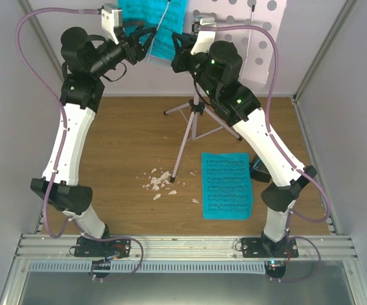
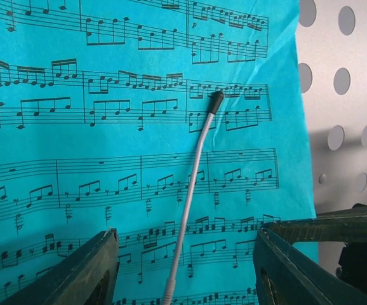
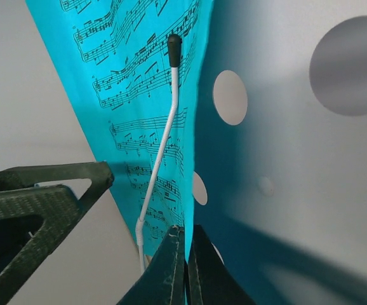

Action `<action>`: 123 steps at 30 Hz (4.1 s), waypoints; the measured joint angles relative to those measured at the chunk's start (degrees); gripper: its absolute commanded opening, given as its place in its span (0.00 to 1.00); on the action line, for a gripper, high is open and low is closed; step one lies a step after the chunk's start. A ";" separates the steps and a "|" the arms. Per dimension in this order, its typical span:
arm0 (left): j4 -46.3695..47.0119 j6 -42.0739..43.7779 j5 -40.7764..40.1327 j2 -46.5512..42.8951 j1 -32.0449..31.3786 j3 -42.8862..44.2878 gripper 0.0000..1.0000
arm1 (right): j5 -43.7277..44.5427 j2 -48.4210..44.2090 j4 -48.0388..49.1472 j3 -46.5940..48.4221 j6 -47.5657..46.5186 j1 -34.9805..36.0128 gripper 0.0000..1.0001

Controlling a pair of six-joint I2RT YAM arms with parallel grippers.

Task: Pack up the instrument practice props

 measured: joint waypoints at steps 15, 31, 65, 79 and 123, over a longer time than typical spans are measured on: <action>-0.31 0.11 1.81 5.62 -0.98 5.86 0.37 | -0.02 0.00 0.07 0.00 0.00 -0.02 0.01; -0.83 1.27 0.46 7.87 -2.67 7.23 0.28 | -0.44 0.00 0.11 0.00 0.02 -0.02 0.00; 15.80 5.01 -0.44 0.94 -3.17 -8.37 0.00 | 1.90 -2.71 1.25 -4.33 0.02 -0.11 0.01; 15.47 4.85 -0.87 1.84 -3.17 -7.37 0.21 | 4.24 -35.23 12.28 -26.12 -5.31 0.31 0.01; 13.00 -1.16 -31.36 -58.34 -3.39 -92.30 0.99 | -34.88 -53.55 -10.97 -88.11 17.00 -0.59 0.00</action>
